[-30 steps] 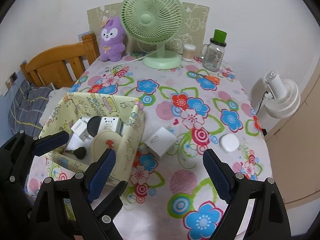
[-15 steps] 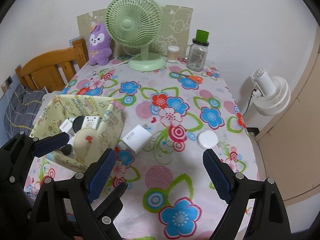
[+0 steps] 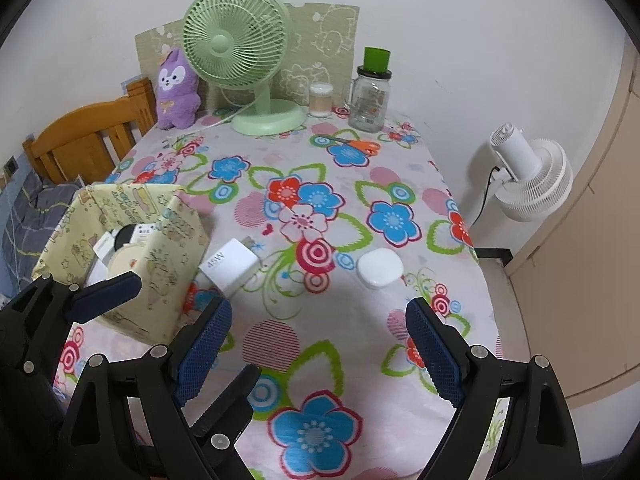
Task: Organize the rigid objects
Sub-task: 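Move both grippers toward the white block charger and white round puck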
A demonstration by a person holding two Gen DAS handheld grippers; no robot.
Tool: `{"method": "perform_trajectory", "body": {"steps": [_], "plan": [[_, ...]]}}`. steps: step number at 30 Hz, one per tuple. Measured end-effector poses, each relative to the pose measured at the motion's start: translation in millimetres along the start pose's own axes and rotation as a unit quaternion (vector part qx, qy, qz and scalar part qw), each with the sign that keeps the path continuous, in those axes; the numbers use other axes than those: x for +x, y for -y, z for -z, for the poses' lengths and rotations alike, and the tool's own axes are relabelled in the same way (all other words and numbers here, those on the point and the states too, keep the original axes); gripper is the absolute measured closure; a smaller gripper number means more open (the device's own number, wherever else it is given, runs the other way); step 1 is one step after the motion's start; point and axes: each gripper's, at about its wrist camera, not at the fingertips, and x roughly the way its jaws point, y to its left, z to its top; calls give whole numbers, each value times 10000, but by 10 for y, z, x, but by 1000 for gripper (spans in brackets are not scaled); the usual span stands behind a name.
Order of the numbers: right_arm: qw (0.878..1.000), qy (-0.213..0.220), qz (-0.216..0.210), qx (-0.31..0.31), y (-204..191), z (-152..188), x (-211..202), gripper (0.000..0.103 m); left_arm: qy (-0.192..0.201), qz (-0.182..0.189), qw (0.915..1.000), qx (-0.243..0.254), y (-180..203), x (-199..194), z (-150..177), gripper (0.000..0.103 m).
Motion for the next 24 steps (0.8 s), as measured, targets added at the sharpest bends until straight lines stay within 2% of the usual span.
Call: {"method": "perform_trajectory", "body": {"steps": [11, 24], "plan": [[9999, -141, -42, 86, 239, 81, 285, 12, -225, -4, 9996, -187, 163, 343, -3, 10], [9989, -369, -63, 299, 420, 59, 714, 12, -425, -126, 9974, -563, 141, 768, -67, 10]]}}
